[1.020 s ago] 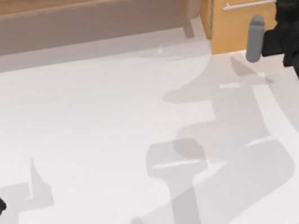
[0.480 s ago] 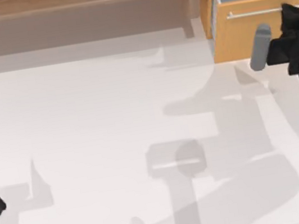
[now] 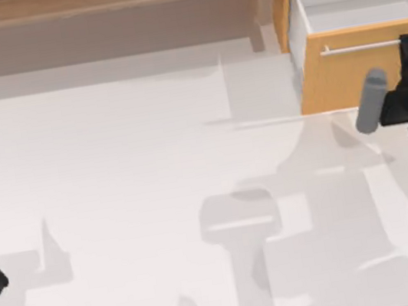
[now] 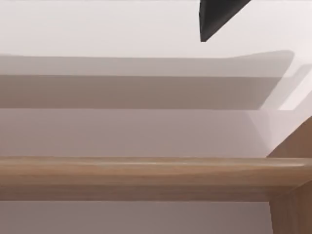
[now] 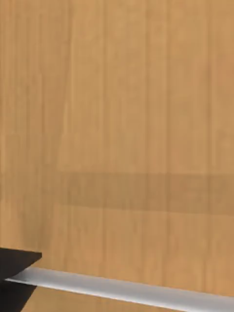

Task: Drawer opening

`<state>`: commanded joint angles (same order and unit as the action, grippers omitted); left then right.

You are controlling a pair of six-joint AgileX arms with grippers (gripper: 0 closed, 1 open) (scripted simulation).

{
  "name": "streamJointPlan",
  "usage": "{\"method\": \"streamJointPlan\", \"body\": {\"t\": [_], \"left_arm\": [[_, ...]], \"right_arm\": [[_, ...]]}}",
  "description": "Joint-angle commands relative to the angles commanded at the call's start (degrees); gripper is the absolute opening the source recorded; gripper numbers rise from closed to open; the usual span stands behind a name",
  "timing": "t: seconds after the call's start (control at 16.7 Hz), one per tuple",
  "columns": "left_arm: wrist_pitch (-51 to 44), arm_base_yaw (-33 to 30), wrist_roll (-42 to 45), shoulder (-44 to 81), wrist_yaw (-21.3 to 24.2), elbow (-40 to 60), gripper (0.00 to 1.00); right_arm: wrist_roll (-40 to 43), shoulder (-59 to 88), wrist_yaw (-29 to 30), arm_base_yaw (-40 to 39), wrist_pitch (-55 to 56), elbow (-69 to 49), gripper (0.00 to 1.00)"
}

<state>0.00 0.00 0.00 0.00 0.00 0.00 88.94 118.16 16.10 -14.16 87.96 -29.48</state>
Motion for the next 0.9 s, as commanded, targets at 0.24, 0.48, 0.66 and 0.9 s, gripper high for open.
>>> {"method": "streamJointPlan", "body": {"t": [0.24,0.48,0.66,0.9], "left_arm": [[0.0,0.0,0.0,0.0,0.0,0.0,1.0],[0.0,0.0,0.0,0.0,0.0,0.0,1.0],[0.0,0.0,0.0,0.0,0.0,0.0,1.0],[0.0,0.0,0.0,0.0,0.0,0.0,1.0]], "right_arm": [[0.07,0.06,0.1,0.17,0.11,-0.04,0.0],[0.04,-1.51,1.89,-1.75,4.58,6.41,0.0],[-0.05,-2.98,3.19,-3.31,8.95,12.7,0.0],[-0.05,-3.72,4.09,-3.98,10.11,13.92,0.0]]}}
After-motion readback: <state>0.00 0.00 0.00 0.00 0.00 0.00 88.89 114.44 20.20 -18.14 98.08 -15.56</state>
